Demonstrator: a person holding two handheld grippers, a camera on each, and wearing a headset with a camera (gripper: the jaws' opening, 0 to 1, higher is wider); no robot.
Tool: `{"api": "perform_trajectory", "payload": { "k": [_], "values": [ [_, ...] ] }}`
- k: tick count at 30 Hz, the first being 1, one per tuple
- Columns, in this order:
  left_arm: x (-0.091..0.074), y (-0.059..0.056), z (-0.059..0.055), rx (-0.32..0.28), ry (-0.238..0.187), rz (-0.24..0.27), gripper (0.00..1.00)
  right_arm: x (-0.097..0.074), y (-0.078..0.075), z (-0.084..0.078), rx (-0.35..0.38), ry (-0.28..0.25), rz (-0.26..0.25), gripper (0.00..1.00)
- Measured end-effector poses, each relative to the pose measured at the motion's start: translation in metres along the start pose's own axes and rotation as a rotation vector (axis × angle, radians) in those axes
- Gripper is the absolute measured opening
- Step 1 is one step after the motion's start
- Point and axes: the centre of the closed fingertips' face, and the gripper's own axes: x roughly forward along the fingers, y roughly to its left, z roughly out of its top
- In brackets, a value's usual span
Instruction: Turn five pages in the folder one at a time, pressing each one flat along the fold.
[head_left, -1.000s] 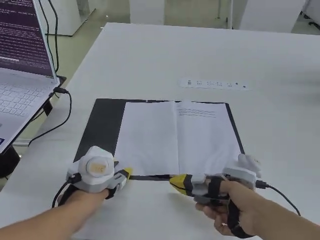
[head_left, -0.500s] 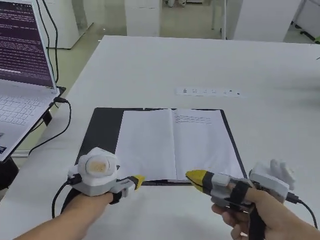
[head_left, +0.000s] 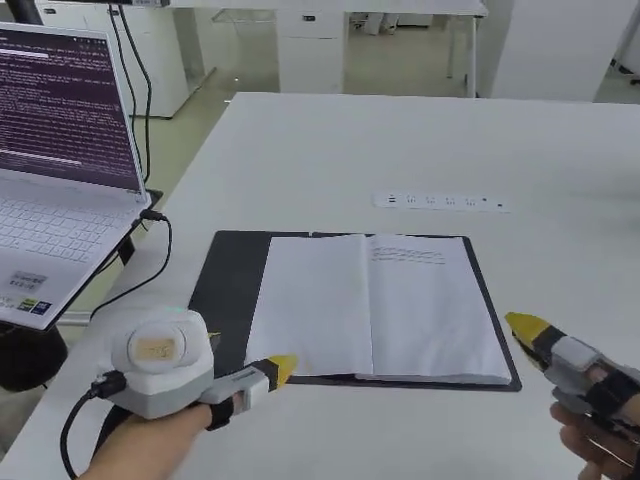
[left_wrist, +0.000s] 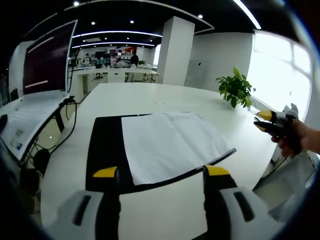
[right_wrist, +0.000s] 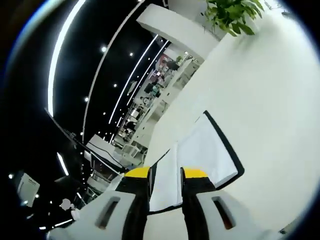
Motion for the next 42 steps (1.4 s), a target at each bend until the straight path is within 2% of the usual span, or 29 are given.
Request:
{"api": "perform_trajectory", "payload": {
  "k": [2, 4, 7, 9, 12, 14, 15, 16, 17, 20, 21, 23, 26, 27, 30, 34, 38, 42],
  "values": [
    [-0.006, 0.003, -0.001, -0.01, -0.001, 0.019, 0.73, -0.006, -0.006, 0.004, -0.065, -0.007, -0.037, 0.32],
    [-0.011, 0.005, -0.003, -0.017, 0.005, 0.033, 0.78, -0.012, -0.013, 0.008, -0.175, -0.02, -0.071, 0.44],
    [-0.018, 0.006, -0.007, -0.025, 0.011, 0.044, 0.82, -0.018, -0.022, -0.001, -0.273, 0.05, -0.109, 0.62],
    [-0.022, 0.009, -0.01, -0.034, 0.009, 0.058, 0.88, -0.02, -0.028, -0.005, -0.373, 0.081, -0.127, 0.68],
    [-0.026, 0.012, -0.017, -0.038, 0.028, 0.079, 0.93, -0.028, -0.042, -0.024, -0.45, 0.206, -0.172, 0.76],
    [-0.028, 0.011, -0.022, -0.037, 0.043, 0.083, 0.95, -0.032, -0.045, -0.033, -0.488, 0.259, -0.163, 0.76],
    [-0.029, 0.011, -0.026, -0.031, 0.064, 0.086, 0.96, -0.032, -0.044, -0.032, -0.505, 0.251, -0.166, 0.76],
    [-0.029, 0.01, -0.026, -0.031, 0.064, 0.087, 0.98, -0.032, -0.044, -0.032, -0.526, 0.252, -0.17, 0.78],
    [-0.03, 0.009, -0.028, -0.027, 0.07, 0.087, 0.99, -0.031, -0.048, -0.027, -0.576, 0.256, -0.172, 0.82],
    [-0.033, 0.006, -0.027, -0.031, 0.071, 0.081, 0.99, -0.031, -0.046, -0.032, -0.618, 0.278, -0.166, 0.95],
    [-0.034, 0.005, -0.024, -0.035, 0.062, 0.081, 0.99, -0.033, -0.046, -0.033, -0.648, 0.289, -0.148, 0.98],
    [-0.035, 0.004, -0.022, -0.032, 0.056, 0.082, 0.99, -0.035, -0.045, -0.036, -0.657, 0.297, -0.141, 0.98],
    [-0.038, -0.001, -0.016, -0.018, 0.049, 0.078, 0.99, -0.037, -0.042, -0.033, -0.677, 0.269, -0.112, 0.99],
    [-0.038, -0.001, -0.015, -0.018, 0.046, 0.079, 0.99, -0.037, -0.039, -0.031, -0.676, 0.253, -0.095, 0.99],
    [-0.039, -0.003, -0.008, -0.04, 0.024, 0.071, 0.99, -0.04, -0.021, -0.022, -0.658, 0.16, -0.015, 1.0],
    [-0.036, -0.007, -0.01, -0.026, 0.032, 0.066, 0.99, -0.046, -0.014, -0.019, -0.655, 0.145, 0.009, 1.0],
    [-0.03, -0.011, -0.011, -0.009, 0.05, 0.055, 0.99, -0.045, -0.017, -0.017, -0.647, 0.149, 0.013, 1.0],
    [-0.015, -0.021, -0.009, 0.019, 0.06, 0.029, 0.99, -0.048, -0.018, -0.019, -0.631, 0.154, 0.021, 0.98]
  ]
}}
